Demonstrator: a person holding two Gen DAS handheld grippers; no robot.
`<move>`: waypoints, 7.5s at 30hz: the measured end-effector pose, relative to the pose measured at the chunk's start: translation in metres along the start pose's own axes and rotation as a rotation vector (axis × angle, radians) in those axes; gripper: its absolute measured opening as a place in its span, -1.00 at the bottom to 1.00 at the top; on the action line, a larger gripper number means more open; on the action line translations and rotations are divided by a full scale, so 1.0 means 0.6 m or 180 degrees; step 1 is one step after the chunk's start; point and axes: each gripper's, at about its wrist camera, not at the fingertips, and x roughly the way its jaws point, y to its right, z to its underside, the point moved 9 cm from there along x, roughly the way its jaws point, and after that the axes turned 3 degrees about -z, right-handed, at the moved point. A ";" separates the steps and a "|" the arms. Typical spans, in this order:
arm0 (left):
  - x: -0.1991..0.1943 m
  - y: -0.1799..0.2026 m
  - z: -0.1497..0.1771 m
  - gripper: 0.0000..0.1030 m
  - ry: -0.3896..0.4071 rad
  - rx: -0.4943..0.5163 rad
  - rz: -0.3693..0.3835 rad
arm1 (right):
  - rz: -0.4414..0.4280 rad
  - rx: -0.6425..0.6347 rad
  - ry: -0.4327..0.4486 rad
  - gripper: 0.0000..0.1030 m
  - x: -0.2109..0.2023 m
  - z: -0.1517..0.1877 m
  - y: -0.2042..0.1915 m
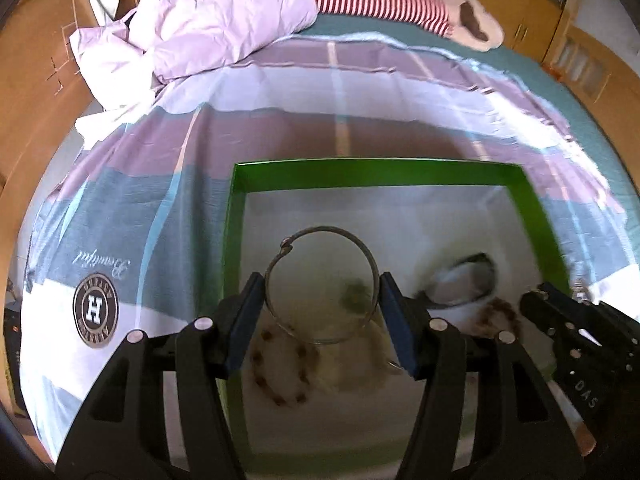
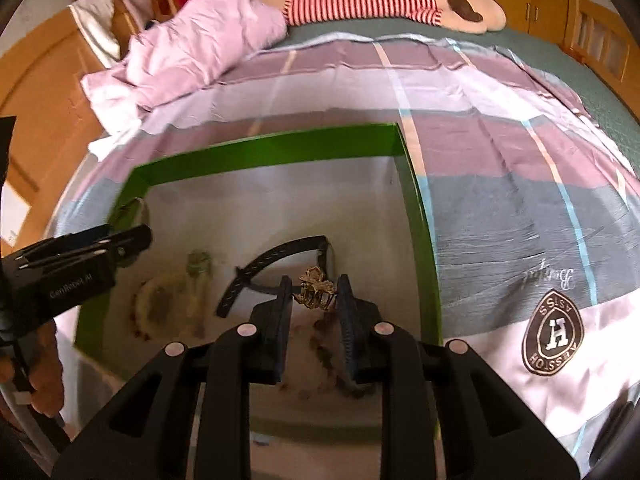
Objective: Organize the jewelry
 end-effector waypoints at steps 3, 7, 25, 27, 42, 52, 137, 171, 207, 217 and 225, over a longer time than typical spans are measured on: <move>0.022 -0.015 -0.004 0.15 0.0024 -0.0009 -0.0053 | 0.0050 0.0048 -0.0001 -0.37 0.013 0.001 0.008; 0.016 -0.014 -0.012 0.36 0.0027 0.0005 0.0018 | -0.0118 0.0044 0.0056 0.12 -0.005 -0.003 -0.005; -0.153 0.021 0.122 0.37 0.0180 0.0367 0.0275 | -0.0517 -0.1110 -0.0249 -0.38 -0.101 0.129 -0.127; -0.138 0.021 0.159 0.37 -0.0019 0.0458 0.0208 | -0.0315 -0.1205 -0.0450 -0.38 -0.065 0.155 -0.117; -0.001 -0.014 0.264 0.37 -0.0772 0.0532 -0.0162 | 0.0145 -0.1366 -0.0579 -0.34 0.027 0.182 -0.080; -0.007 -0.034 0.254 0.37 -0.0745 0.0475 -0.0168 | -0.0225 -0.1429 -0.0546 -0.31 -0.001 0.185 -0.106; -0.076 0.048 0.061 -0.59 0.0359 -0.0149 0.0196 | -0.0297 -0.0117 0.0222 -0.61 -0.037 0.018 -0.022; -0.243 0.015 0.103 0.91 0.1221 -0.0139 -0.0269 | 0.0435 -0.0413 0.1291 0.93 -0.240 0.044 -0.024; -0.212 0.022 0.115 0.91 0.1045 0.0005 -0.0344 | 0.0456 -0.0346 0.1263 0.93 -0.221 0.050 -0.019; -0.207 0.020 0.115 0.91 0.1005 0.0018 -0.0360 | 0.0490 -0.0297 0.1247 0.93 -0.211 0.053 -0.016; -0.203 0.017 0.118 0.91 0.0978 0.0005 -0.0363 | 0.0502 -0.0342 0.1238 0.93 -0.210 0.054 -0.019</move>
